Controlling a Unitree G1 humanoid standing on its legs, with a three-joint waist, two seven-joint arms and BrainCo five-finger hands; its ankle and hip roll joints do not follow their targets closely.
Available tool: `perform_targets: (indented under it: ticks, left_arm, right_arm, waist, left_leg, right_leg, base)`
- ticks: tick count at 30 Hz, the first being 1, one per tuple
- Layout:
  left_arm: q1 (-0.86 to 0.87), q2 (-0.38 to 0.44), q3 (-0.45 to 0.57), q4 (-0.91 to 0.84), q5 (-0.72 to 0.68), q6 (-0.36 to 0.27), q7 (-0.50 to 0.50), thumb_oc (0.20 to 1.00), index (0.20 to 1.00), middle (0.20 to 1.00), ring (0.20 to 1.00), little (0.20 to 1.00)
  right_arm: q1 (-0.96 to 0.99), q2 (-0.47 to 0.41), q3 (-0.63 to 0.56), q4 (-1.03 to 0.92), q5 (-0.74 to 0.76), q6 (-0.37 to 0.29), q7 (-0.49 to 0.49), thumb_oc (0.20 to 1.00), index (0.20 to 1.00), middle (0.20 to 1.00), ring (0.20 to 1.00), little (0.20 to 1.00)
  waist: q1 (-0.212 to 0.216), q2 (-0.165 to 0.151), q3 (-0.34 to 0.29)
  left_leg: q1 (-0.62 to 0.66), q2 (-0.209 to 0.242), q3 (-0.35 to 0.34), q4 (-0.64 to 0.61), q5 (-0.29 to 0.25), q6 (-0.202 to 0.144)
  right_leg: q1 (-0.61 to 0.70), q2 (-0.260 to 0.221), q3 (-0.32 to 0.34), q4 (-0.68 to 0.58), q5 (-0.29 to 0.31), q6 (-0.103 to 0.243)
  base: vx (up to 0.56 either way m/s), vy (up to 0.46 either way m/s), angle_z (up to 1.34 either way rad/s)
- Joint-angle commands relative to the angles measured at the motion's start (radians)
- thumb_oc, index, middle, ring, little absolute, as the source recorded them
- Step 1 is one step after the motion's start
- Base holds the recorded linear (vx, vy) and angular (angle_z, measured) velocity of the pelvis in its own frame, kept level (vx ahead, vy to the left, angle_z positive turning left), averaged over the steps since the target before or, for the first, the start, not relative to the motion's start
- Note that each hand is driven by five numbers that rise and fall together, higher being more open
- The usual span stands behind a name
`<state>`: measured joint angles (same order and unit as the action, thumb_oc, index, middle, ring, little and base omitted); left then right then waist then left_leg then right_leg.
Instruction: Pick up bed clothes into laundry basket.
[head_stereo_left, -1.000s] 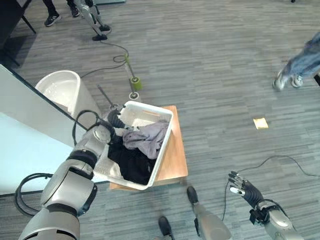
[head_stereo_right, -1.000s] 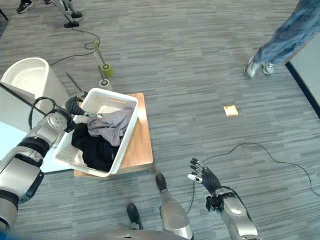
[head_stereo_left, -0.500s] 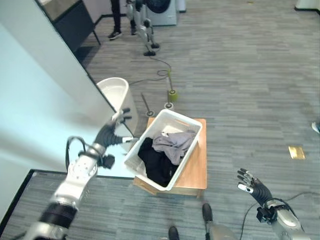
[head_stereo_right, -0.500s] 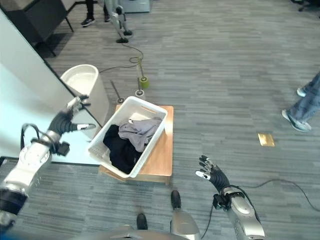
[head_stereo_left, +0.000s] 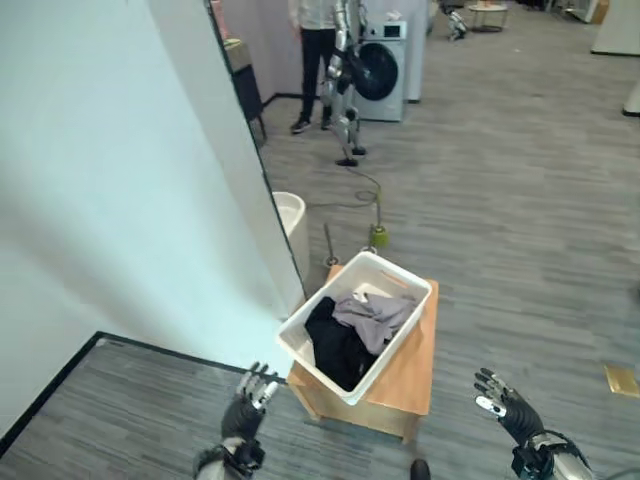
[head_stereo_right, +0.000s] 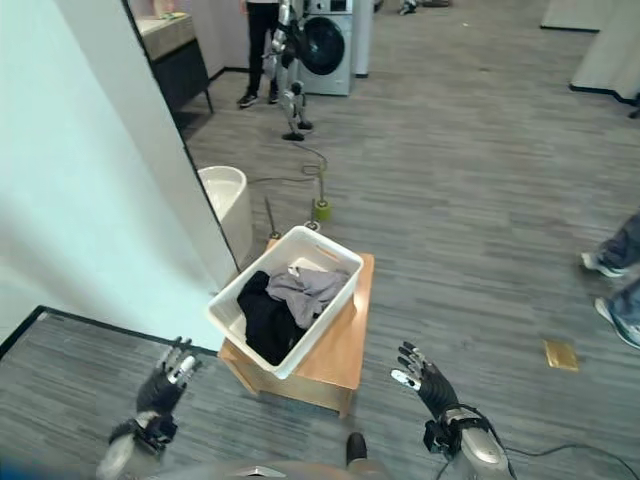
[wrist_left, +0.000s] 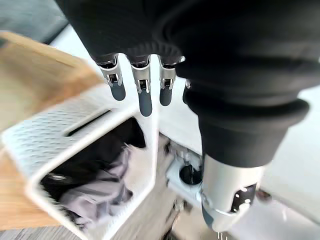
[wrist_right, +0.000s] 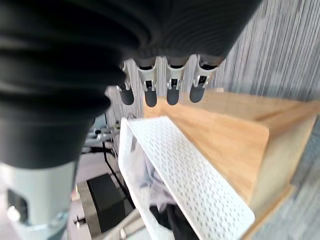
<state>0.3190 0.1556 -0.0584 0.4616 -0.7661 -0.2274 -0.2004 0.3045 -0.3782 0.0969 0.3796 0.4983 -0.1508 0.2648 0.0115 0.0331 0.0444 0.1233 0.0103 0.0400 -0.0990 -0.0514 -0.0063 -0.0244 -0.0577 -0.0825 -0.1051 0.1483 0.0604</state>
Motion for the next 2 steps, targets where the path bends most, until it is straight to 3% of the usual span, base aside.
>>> perform_targets:
  ticks: [1, 2]
  left_arm:
    - [-0.122, 0.036, -0.009, -0.041, -0.04, -0.027, 0.034, 1.0, 1.0, 1.0, 1.0, 1.0]
    - [-0.122, 0.036, -0.009, -0.041, -0.04, -0.027, 0.034, 1.0, 1.0, 1.0, 1.0, 1.0]
  right_arm:
    - [-0.048, -0.003, -0.002, -0.025, -0.012, -0.045, -0.043, 1.0, 1.0, 1.0, 1.0, 1.0]
    - [-0.047, -0.002, -0.002, -0.025, -0.012, -0.045, -0.043, 1.0, 1.0, 1.0, 1.0, 1.0]
  waist:
    - [0.003, -0.029, 0.007]
    - [0.003, -0.029, 0.007]
  left_leg:
    - [-0.069, -0.031, -0.072, 0.012, 0.07, 0.003]
    - [-0.069, -0.031, -0.073, 0.012, 0.07, 0.003]
  right_leg:
    - [0.083, -0.01, 0.036, 0.023, -0.121, 0.044]
    - [0.083, -0.01, 0.036, 0.023, -0.121, 0.044]
  base:
    - [-0.02, -0.031, 0.26]
    - [-0.02, -0.032, 0.09]
